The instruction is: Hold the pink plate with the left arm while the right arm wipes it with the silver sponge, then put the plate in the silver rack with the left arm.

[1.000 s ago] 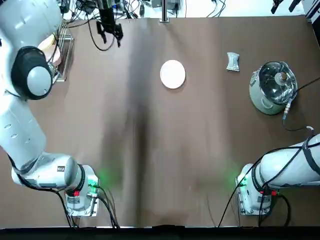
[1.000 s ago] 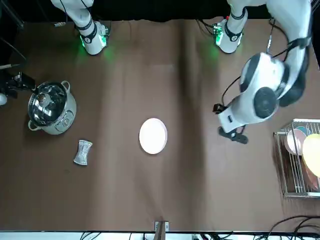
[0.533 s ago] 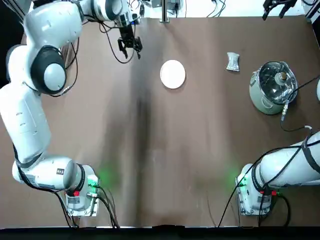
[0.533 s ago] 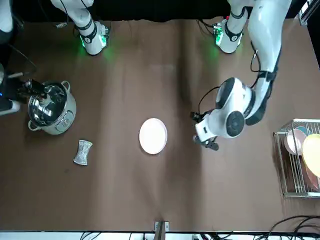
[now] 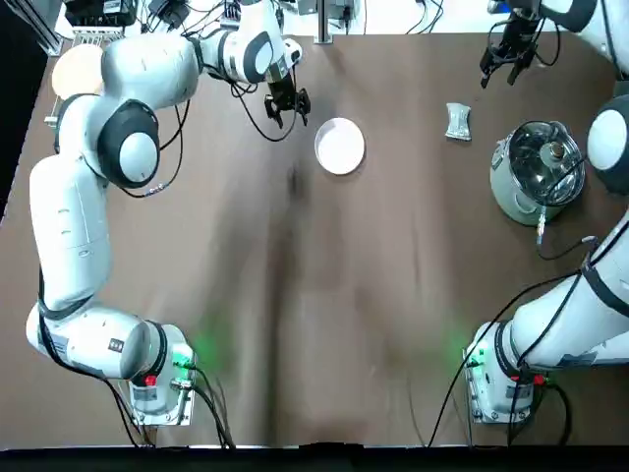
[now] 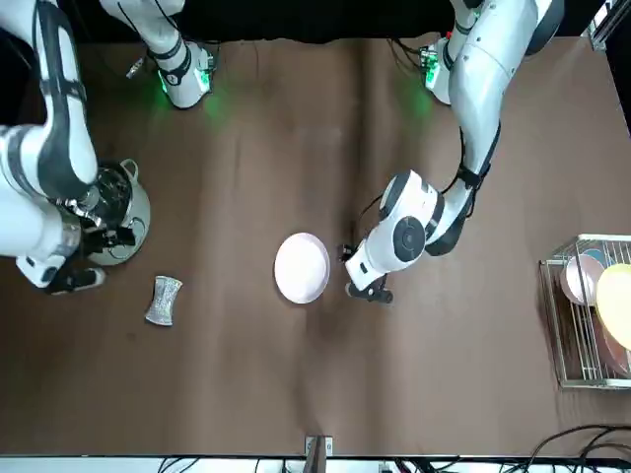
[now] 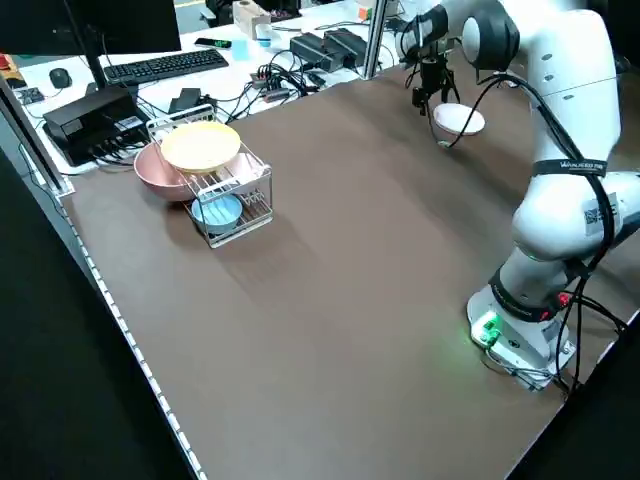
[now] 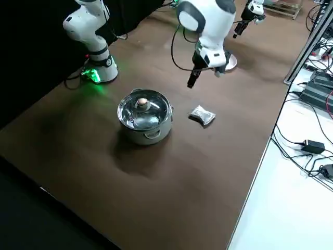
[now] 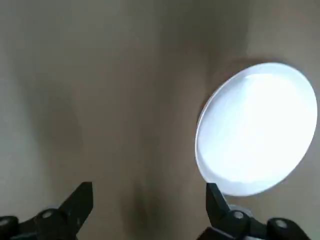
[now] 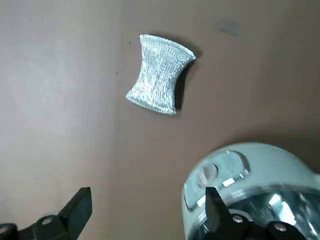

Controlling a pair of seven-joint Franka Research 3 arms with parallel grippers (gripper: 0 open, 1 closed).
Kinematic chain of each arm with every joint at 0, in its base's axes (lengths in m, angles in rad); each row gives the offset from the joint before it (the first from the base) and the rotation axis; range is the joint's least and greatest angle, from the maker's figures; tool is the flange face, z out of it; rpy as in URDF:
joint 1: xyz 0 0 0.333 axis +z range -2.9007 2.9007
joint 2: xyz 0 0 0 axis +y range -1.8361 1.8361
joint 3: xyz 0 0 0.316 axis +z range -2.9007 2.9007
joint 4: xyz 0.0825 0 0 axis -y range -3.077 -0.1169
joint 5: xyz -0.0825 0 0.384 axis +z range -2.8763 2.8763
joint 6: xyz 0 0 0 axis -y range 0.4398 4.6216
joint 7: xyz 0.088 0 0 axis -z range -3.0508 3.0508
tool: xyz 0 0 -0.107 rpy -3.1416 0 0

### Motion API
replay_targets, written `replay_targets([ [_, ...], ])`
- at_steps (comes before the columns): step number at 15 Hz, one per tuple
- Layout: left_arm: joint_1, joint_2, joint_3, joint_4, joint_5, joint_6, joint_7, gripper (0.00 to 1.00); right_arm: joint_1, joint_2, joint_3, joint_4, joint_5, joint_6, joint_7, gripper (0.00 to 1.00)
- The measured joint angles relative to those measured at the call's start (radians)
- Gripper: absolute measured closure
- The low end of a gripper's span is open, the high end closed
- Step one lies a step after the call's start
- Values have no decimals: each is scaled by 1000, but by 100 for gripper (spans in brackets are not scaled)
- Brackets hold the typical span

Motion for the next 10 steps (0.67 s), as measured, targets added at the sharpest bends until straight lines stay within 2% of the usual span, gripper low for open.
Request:
replay_targets([
  [5,-23,33,0,0,1,79,-51,0,1,152,0,-4,102,152,60,0],
  [10,-14,47,-9,1,-27,172,-42,0,1,244,1,-4,118,326,213,0],
])
